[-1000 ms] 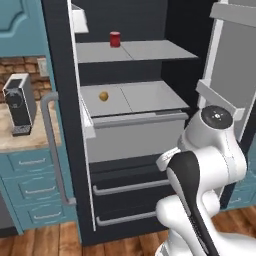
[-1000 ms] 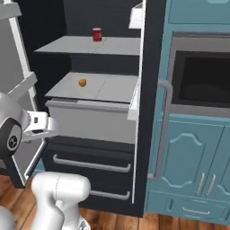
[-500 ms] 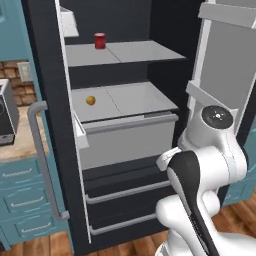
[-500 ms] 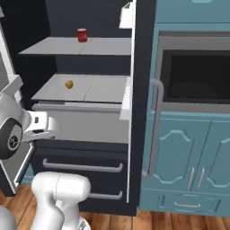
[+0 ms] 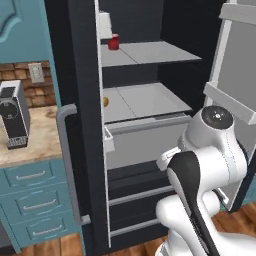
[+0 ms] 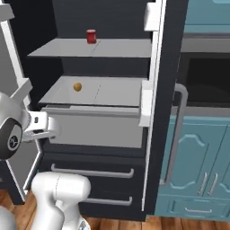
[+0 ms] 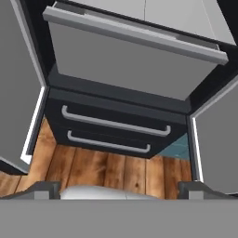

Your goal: Pick the two apples from the fridge and place them on the plate next to the blender to make a fruit smoothie.

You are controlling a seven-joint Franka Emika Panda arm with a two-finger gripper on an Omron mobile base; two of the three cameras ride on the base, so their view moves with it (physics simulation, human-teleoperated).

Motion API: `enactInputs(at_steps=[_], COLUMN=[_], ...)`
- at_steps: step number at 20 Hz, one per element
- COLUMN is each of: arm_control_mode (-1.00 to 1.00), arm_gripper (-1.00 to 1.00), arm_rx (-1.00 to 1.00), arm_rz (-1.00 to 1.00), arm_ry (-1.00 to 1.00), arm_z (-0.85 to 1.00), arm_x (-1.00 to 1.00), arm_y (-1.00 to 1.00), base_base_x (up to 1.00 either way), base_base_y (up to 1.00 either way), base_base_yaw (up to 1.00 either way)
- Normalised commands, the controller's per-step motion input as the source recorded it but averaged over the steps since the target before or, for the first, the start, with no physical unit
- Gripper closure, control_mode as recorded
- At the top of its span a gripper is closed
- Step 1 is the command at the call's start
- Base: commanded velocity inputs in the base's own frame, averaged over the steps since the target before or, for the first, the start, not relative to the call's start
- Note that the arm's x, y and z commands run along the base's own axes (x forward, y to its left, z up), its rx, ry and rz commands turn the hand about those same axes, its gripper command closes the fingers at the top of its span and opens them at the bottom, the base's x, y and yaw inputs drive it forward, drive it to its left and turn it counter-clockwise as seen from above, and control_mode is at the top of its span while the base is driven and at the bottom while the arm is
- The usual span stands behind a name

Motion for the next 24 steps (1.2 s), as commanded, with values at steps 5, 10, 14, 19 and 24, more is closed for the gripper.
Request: enactInputs(at_steps=[5, 10, 14, 19, 24], arm_control_mode=[1.0, 1.0, -1.0, -1.0, -1.0], arm_gripper=[-1.0, -1.0, -1.0, -1.0, -1.0], arm_rx=[0.0, 0.0, 0.05, 0.17, 0.21], arm_rz=[0.0, 0.0, 0.0, -0.01, -0.04], arm_ry=[0.0, 0.0, 0.0, -0.01, -0.04], arm_z=[0.0, 0.0, 0.02, 0.17, 0.17], arm_x=[0.0, 0.0, 0.24, 0.67, 0.67], arm_y=[0.0, 0.0, 0.09, 0.28, 0.36], base_base_x=[0.53, 0.58, 0.21, 0.0, 0.0], base_base_y=[0.37, 0.22, 0.09, 0.0, 0.0], base_base_yaw=[0.0, 0.0, 0.0, 0.0, 0.0])
